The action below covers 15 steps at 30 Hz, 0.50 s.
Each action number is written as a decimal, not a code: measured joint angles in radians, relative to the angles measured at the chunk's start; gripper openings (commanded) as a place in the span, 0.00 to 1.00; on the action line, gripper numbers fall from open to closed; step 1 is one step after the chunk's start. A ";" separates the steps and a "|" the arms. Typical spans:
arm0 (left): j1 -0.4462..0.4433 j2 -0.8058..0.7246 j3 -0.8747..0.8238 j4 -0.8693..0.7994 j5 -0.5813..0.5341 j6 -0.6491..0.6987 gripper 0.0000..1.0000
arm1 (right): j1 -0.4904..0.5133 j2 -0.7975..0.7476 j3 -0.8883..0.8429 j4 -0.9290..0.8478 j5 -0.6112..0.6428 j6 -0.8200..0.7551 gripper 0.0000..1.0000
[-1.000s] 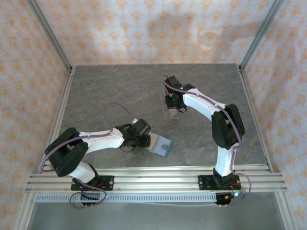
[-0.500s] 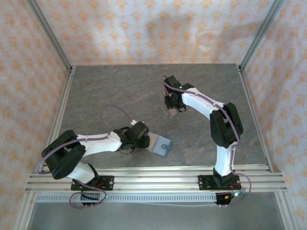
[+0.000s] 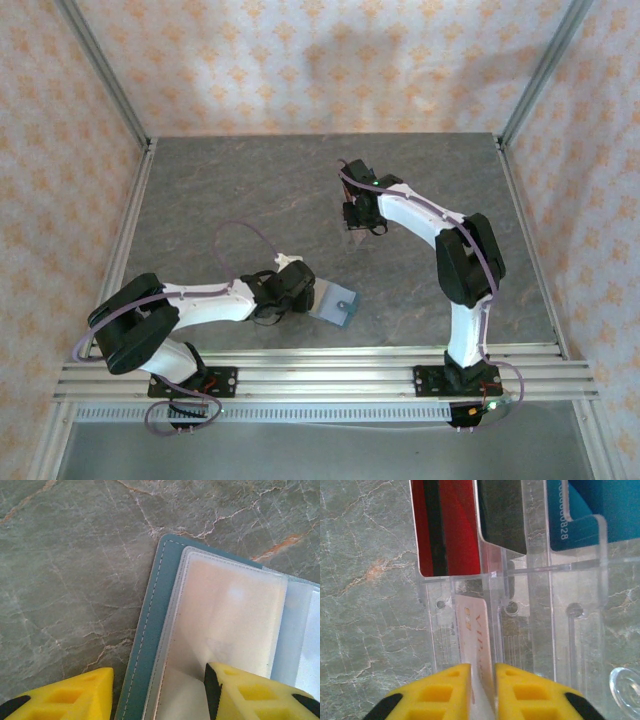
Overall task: Put the credit cards into the card holder
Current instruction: Rotate the card holder at the center of the table.
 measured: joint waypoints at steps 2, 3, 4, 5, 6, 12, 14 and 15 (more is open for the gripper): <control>-0.009 -0.005 -0.006 0.011 0.002 -0.006 0.51 | 0.000 0.000 0.000 0.000 0.000 0.000 0.11; -0.014 -0.006 -0.007 0.013 0.002 -0.010 0.51 | 0.000 0.000 0.000 0.000 0.000 -0.002 0.09; -0.020 -0.008 -0.010 0.018 0.005 -0.013 0.51 | 0.000 0.000 0.001 0.000 0.000 -0.003 0.08; -0.026 -0.009 -0.012 0.022 0.007 -0.019 0.51 | 0.000 0.000 0.004 0.000 -0.002 -0.004 0.06; -0.029 -0.011 -0.013 0.025 0.010 -0.023 0.51 | 0.000 0.000 0.006 0.001 -0.005 -0.005 0.04; -0.060 -0.027 -0.021 0.034 0.064 -0.044 0.51 | -0.003 0.000 0.013 -0.006 -0.010 -0.008 0.00; -0.071 -0.040 -0.024 0.025 0.085 -0.050 0.51 | -0.003 0.000 0.013 -0.007 -0.010 -0.008 0.00; -0.072 -0.049 -0.024 0.018 0.088 -0.052 0.52 | -0.003 0.000 0.013 -0.007 -0.010 -0.009 0.00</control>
